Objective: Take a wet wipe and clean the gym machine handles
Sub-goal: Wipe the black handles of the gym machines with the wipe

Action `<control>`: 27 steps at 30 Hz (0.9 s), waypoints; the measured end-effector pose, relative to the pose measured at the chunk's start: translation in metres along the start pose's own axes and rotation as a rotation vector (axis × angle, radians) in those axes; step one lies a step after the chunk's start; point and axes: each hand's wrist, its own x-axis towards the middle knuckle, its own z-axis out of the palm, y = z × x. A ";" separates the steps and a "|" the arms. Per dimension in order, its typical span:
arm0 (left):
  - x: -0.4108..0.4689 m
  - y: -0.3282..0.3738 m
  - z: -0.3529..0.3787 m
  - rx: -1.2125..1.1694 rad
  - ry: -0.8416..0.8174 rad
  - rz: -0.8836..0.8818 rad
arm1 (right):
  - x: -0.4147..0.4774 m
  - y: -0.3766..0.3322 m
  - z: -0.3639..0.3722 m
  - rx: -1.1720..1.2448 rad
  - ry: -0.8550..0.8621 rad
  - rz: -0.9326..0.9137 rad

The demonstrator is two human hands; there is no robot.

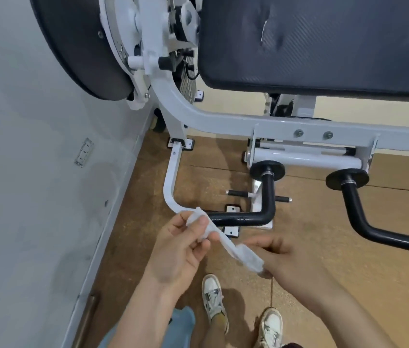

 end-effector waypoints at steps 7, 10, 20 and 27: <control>0.035 -0.030 -0.017 0.506 0.119 0.414 | 0.049 0.029 0.019 0.137 0.129 -0.218; 0.037 -0.054 -0.024 0.577 0.094 0.495 | 0.067 0.048 0.030 0.159 0.360 -0.313; 0.067 -0.102 -0.060 1.113 0.334 0.805 | 0.101 0.100 0.054 -0.905 0.625 -0.556; 0.079 -0.099 -0.062 1.111 0.397 0.847 | 0.109 0.076 0.049 -0.930 0.426 -0.464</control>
